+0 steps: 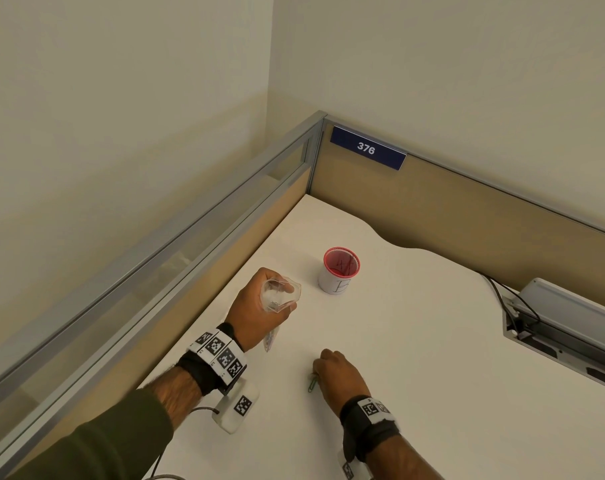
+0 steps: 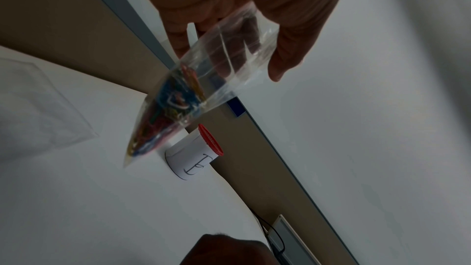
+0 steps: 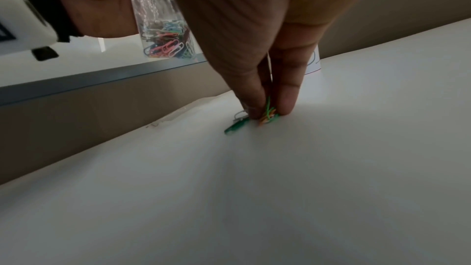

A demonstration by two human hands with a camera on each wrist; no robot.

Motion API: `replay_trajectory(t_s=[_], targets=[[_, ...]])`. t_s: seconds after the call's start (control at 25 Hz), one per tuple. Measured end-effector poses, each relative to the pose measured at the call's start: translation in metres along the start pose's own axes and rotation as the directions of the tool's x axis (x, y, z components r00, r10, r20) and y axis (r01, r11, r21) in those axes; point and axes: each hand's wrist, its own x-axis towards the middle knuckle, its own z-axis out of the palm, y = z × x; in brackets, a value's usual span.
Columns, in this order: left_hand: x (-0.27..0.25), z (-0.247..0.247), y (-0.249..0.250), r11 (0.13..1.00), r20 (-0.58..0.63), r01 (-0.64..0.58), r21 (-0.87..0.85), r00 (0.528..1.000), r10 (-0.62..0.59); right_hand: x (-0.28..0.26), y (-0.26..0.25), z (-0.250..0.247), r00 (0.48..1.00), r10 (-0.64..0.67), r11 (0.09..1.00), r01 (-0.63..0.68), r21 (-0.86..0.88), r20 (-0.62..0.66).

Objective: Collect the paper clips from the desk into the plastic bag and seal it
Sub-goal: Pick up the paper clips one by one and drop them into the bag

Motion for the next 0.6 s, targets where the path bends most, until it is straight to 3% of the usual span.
replay_trajectory(t_s=[0.16, 0.28, 0.36, 0.44, 0.6], targets=[[0.002, -0.001, 0.003, 1.0, 0.005, -0.002, 0.005, 1.0, 0.002, 0.011, 0.007, -0.006, 0.985, 0.169, 0.967, -0.17, 0.189, 0.02], [0.003, -0.002, 0.004, 1.0, 0.007, -0.005, 0.007, 1.0, 0.005, 0.013, 0.017, -0.014, 0.938, 0.348, 0.858, -0.324, 0.398, 0.014], [0.004, -0.002, 0.002, 1.0, 0.003, -0.006, 0.005, 1.0, 0.006, 0.009, 0.023, -0.026, 0.91, 0.413, 0.766, -0.359, 0.533, 0.02], [0.005, 0.0, 0.002, 1.0, 0.002, -0.011, 0.011, 1.0, 0.011, 0.003, 0.021, -0.046, 0.892, 0.451, 0.659, -0.334, 0.674, 0.0], [0.005, 0.007, 0.0, 1.0, 0.015, -0.001, 0.022, 1.0, 0.0, 0.003, -0.004, -0.111, 0.866, 0.466, 0.531, -0.108, 0.84, -0.183]])
